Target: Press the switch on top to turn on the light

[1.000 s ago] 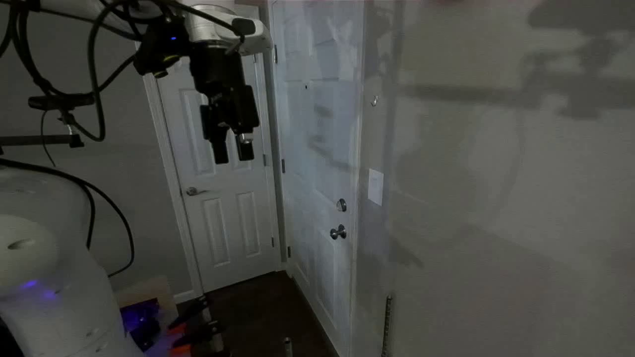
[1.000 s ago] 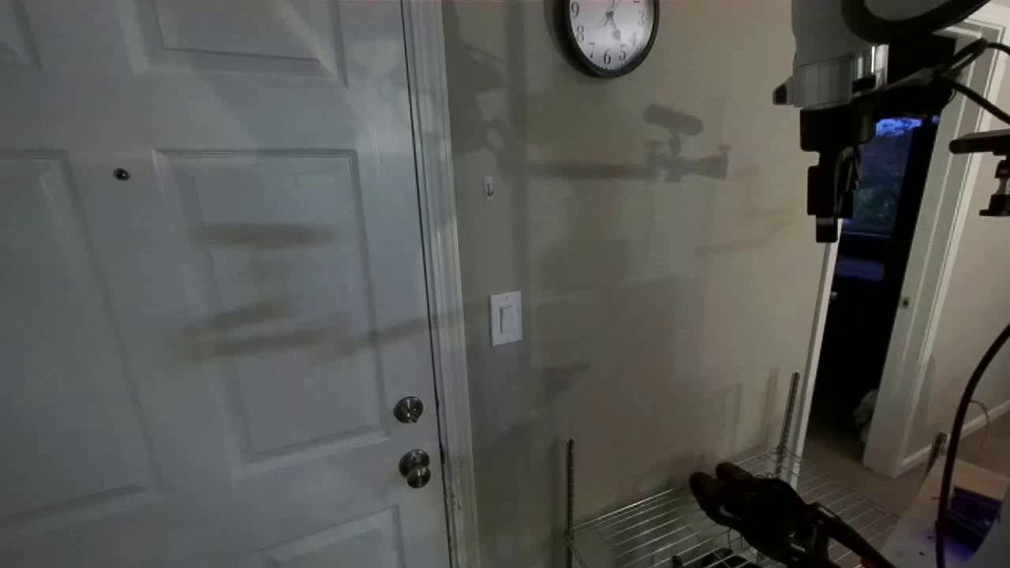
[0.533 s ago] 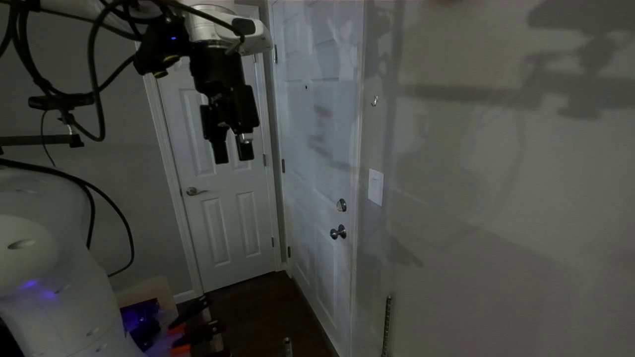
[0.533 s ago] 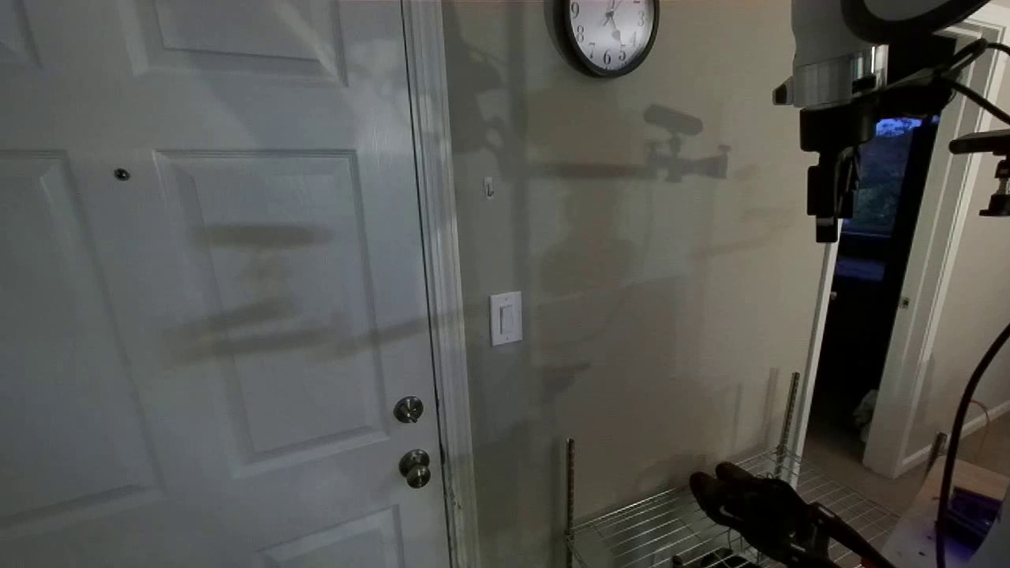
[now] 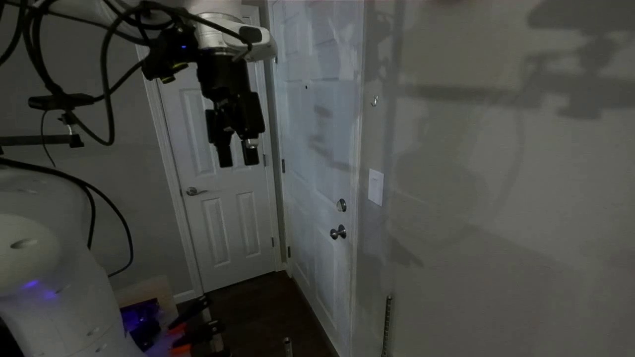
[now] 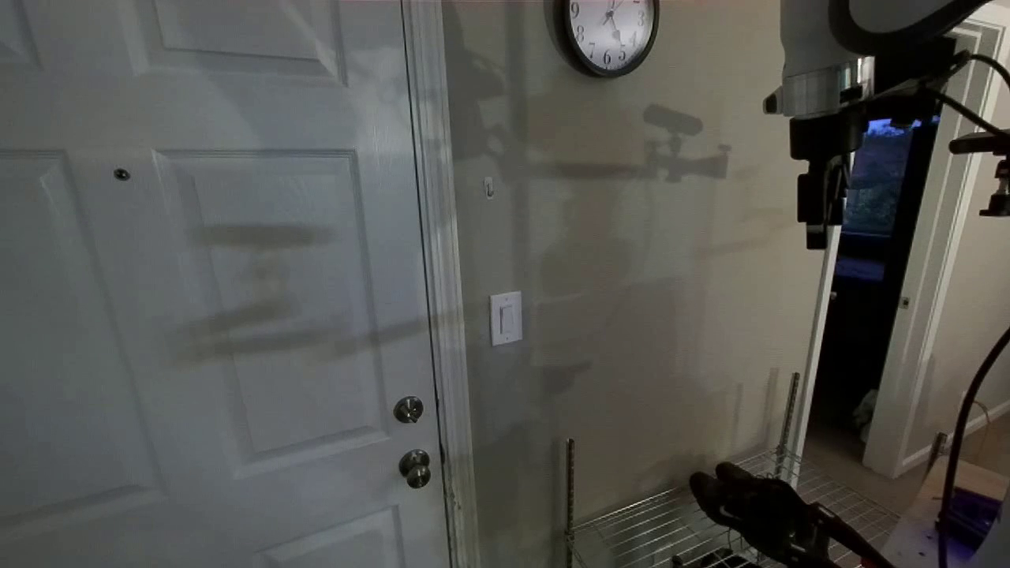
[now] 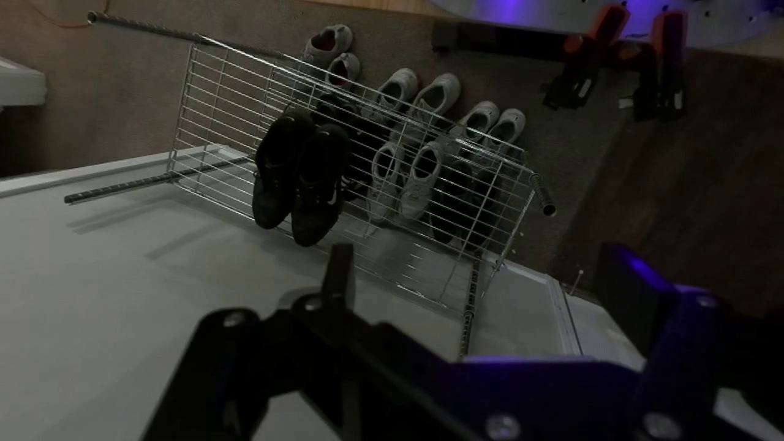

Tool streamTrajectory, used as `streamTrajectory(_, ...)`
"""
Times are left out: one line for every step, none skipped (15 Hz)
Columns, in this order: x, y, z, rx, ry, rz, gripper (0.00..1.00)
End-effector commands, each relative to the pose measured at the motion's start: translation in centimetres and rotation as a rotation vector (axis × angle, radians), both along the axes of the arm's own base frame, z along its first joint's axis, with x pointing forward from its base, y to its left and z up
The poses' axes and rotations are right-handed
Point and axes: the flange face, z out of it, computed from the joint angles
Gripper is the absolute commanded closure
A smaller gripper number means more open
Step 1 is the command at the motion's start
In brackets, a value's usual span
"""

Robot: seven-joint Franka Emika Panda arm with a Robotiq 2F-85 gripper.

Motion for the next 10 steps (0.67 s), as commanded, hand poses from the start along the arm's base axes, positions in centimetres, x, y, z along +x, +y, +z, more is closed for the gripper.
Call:
streamTrajectory(3.2,0.4,-2.5,-0.021,-0.002,-0.002,0.0)
streamTrajectory(4.3,0.6,-3.1,-0.026,-0.016,-0.007,0.0)
streamTrajectory(5.5,0.8,-3.9,-0.02,-0.023,-0.006,0.0)
streamTrajectory(6.5,1.0,-4.4,-0.02,-0.034,-0.011,0.0)
streamTrajectory(7.9,1.2,-5.3,-0.022,-0.044,-0.017,0.0)
streamTrajectory(9.0,1.4,-5.9,-0.012,-0.046,-0.021,0.0)
streamTrajectory(10.1,1.7,-6.7,-0.007,-0.049,-0.025,0.0)
streamTrajectory(11.0,2.0,-7.3,-0.009,-0.054,-0.03,0.0)
streamTrajectory(12.2,2.3,-8.0,-0.013,-0.066,-0.04,0.0)
streamTrajectory(13.3,2.6,-8.5,-0.019,-0.088,-0.051,0.0)
